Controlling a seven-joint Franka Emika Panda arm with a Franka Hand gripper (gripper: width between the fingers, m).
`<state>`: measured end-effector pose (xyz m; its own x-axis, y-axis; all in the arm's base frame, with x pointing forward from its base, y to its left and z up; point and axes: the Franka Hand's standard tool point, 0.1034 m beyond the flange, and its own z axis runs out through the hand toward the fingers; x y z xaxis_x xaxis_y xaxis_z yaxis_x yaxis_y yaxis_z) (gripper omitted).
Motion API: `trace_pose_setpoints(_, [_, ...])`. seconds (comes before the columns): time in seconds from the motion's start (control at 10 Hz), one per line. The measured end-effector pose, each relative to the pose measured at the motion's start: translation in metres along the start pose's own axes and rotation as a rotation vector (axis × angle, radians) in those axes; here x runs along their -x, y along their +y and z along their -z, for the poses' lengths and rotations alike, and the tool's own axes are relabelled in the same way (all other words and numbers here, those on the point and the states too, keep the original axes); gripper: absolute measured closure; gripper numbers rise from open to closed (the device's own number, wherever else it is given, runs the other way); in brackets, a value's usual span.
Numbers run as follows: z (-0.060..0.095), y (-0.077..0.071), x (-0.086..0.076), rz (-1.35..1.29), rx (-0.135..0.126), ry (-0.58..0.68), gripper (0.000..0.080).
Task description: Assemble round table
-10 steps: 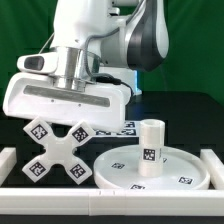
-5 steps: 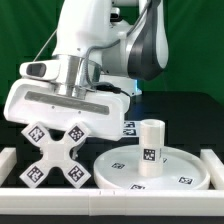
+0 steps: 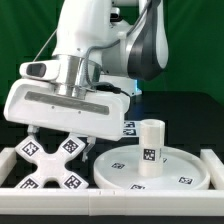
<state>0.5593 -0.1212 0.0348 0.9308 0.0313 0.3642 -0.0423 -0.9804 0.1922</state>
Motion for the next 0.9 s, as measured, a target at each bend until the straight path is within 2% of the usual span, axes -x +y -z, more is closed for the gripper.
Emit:
trace_pose_setpoints(0.2, [0.031, 0.01, 0.003, -0.031, -0.051, -0.05, 0.0151])
trace_pose_setpoints(0.4, [0.044, 0.011, 0.003, -0.057, -0.083, -0.08, 0.0151])
trace_pose_setpoints(0.5, [0.049, 0.01, 0.002, -0.065, -0.107, -0.103, 0.0151])
trace_pose_setpoints(0.6, [0.049, 0.01, -0.001, -0.068, -0.113, -0.109, 0.0151])
trace_pose_setpoints(0.8, [0.043, 0.014, 0.002, -0.074, -0.109, -0.119, 0.0151])
trace_pose_setpoints(0.9, [0.043, 0.009, -0.004, -0.079, -0.134, -0.142, 0.0151])
